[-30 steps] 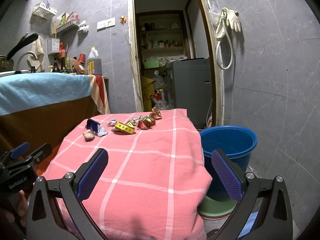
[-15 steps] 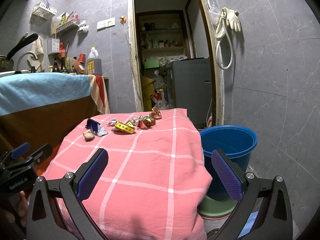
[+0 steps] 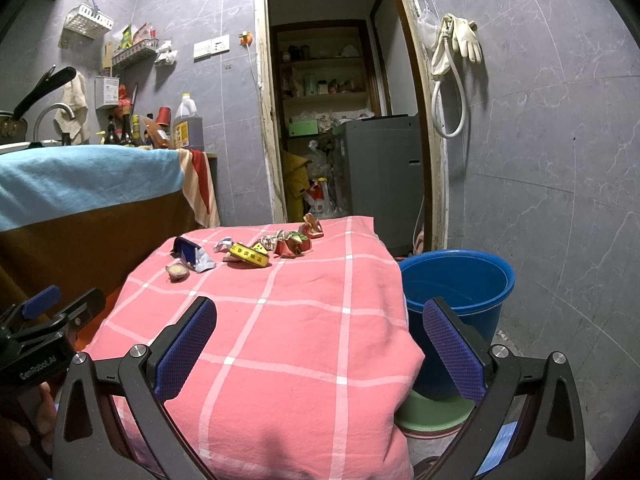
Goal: Collect trash
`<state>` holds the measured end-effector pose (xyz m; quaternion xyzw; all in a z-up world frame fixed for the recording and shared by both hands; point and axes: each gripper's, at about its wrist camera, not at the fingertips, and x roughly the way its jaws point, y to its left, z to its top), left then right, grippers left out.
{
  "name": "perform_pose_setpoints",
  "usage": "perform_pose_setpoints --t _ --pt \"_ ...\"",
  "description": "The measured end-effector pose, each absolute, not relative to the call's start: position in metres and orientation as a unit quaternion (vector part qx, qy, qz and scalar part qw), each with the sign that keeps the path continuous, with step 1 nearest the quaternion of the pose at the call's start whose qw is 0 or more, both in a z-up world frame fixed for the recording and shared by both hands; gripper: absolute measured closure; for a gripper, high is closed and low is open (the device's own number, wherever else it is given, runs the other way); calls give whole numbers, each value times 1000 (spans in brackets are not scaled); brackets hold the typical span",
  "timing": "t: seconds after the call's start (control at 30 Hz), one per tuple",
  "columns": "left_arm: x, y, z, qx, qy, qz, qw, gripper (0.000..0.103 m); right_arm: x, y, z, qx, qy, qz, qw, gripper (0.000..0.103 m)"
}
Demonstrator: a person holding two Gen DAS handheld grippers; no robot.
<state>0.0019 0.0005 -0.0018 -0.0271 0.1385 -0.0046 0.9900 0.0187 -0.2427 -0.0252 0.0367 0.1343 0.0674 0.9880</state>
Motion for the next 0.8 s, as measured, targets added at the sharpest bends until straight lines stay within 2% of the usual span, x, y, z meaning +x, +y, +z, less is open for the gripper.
perform_pose_setpoints --t 0.8 --pt "9 2 -4 -28 133 1 991 7 32 -240 -23 34 118 78 989 0"
